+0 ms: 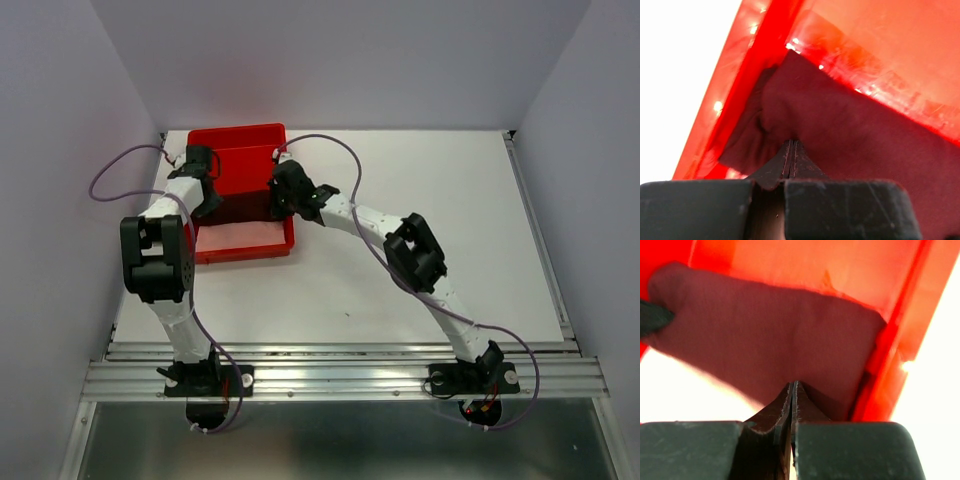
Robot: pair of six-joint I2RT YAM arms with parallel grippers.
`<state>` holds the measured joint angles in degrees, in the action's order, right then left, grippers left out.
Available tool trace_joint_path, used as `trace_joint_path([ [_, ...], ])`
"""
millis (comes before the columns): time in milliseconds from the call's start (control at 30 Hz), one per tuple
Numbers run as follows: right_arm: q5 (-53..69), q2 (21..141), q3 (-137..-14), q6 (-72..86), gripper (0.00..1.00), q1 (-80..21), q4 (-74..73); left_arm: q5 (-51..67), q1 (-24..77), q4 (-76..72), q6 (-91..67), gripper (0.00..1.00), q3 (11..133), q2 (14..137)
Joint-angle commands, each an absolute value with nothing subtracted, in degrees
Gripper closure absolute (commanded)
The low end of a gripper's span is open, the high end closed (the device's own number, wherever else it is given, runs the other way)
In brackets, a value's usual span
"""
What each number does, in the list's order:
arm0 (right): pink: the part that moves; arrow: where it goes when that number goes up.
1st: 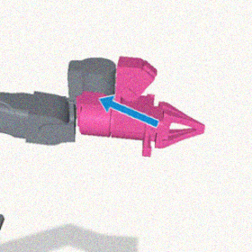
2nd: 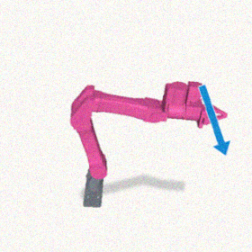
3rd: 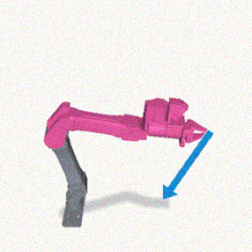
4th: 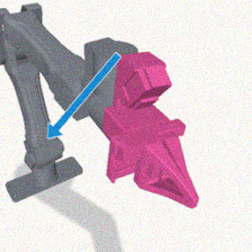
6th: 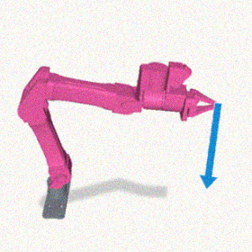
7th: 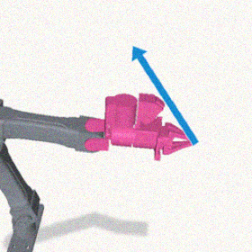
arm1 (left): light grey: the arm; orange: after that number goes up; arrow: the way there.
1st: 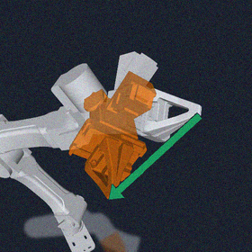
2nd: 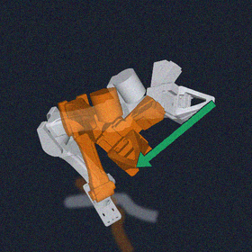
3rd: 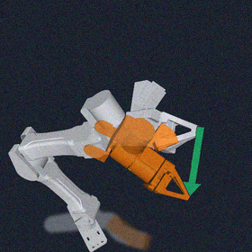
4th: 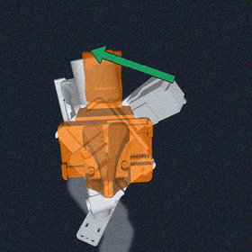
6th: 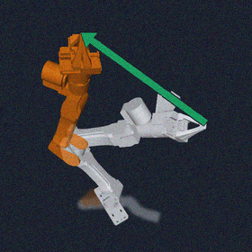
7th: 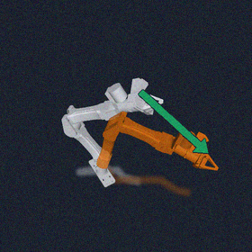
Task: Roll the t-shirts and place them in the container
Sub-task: Reset both arms
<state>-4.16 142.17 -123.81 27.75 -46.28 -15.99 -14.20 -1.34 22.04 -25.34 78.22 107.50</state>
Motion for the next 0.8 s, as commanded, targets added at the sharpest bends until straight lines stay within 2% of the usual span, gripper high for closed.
trace_joint_path([
  [0,-7.9,134.4,-120.1,24.2,0.97,-46.9,-17.1,-18.5,-1.3,26.5,-24.3,1.0,80.2,101.0],
  [133,-8.6,130.6,-118.9,24.0,0.92,-46.9,-15.6,-16.4,-0.4,26.3,-24.1,1.0,80.9,97.7],
  [300,-9.0,126.9,-118.0,24.8,0.91,-46.9,-14.7,-16.5,-0.4,26.5,-24.3,1.0,82.2,97.1],
  [767,-11.2,117.9,-105.8,26.5,0.9,-46.9,-11.7,-22.3,-0.4,26.4,-28.8,1.0,77.5,107.3],
])
